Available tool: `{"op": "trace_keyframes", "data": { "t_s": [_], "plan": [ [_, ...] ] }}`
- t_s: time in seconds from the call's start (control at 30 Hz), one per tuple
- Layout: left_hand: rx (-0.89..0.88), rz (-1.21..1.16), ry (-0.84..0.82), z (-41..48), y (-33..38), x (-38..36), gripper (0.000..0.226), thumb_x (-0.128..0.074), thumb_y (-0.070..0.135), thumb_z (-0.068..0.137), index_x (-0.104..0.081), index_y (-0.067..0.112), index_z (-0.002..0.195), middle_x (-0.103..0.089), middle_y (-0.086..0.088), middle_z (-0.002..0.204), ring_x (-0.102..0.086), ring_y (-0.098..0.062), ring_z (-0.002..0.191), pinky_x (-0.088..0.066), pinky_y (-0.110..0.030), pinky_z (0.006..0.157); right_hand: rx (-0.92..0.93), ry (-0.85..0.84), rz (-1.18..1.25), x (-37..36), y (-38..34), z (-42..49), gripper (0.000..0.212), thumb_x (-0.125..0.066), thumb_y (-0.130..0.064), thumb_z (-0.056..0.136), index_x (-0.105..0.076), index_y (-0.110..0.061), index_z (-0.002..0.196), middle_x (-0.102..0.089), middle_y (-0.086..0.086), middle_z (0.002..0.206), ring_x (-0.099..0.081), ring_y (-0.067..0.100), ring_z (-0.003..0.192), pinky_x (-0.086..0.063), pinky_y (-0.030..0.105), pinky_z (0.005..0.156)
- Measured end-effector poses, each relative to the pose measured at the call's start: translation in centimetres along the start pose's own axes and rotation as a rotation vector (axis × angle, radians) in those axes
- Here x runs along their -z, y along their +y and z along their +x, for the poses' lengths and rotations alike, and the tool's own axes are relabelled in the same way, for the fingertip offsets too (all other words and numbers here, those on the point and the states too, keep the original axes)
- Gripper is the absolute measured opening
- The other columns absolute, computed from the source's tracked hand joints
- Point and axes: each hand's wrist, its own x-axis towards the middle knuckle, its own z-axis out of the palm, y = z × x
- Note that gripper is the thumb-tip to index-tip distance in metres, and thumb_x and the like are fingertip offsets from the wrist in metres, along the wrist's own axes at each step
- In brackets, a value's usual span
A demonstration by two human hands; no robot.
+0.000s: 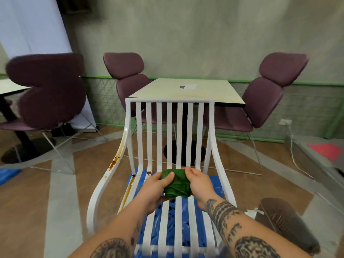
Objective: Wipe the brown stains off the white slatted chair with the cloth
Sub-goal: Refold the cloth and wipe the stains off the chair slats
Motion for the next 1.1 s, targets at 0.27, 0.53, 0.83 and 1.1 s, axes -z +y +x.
{"op": "trace_keyframes", "data": {
  "t_s": [0.27, 0.53, 0.83, 1.1],
  "plan": [
    [-0.019, 0.1, -0.08, -1.9, 0.6, 0.7, 0.059, -0.078, 0.051, 0.08, -0.062, 0.018, 0.126, -0.071, 0.001, 0.124, -0.056, -0.017, 0.124, -0.033, -0.047, 0.111, 0.01, -0.141, -0.08, -0.1, -5.0, -1.5, 0.031, -0.054, -0.037, 0.103, -0.072, -0.011, 0.109, -0.077, 0.013, 0.096, -0.075, 0.03, 0.09, -0.063, 0.044, 0.08],
    [-0.219, 0.1, -0.248, -3.0, 1.6, 0.8, 0.05, -0.068, 0.031, 0.082, -0.066, 0.011, 0.128, -0.071, -0.011, 0.124, -0.066, -0.025, 0.118, -0.049, -0.031, 0.096, 0.087, -0.348, -0.305, 0.0, -10.4, -2.1, 0.031, -0.055, -0.033, 0.103, -0.072, -0.008, 0.111, -0.077, 0.012, 0.097, -0.075, 0.024, 0.085, -0.06, 0.03, 0.067],
    [-0.09, 0.202, -0.037, -2.3, 2.2, 0.1, 0.022, -0.063, 0.023, 0.1, -0.067, 0.007, 0.115, -0.077, -0.013, 0.105, -0.075, -0.032, 0.098, -0.059, -0.055, 0.088, 0.496, -0.205, -0.748, 0.3, -11.6, -1.9, 0.022, -0.074, -0.038, 0.089, -0.071, -0.028, 0.108, -0.072, -0.008, 0.097, -0.068, 0.007, 0.089, -0.054, 0.021, 0.073],
    [0.059, -0.537, -0.039, -2.1, 3.0, 0.6, 0.042, -0.041, 0.026, 0.103, -0.059, -0.003, 0.126, -0.069, -0.027, 0.118, -0.069, -0.038, 0.095, -0.058, -0.049, 0.084, 0.742, -0.305, -1.03, 0.0, -5.5, -3.5, 0.026, -0.08, -0.035, 0.081, -0.077, -0.034, 0.107, -0.071, -0.02, 0.108, -0.057, -0.007, 0.107, -0.045, 0.018, 0.1]
  ]
}}
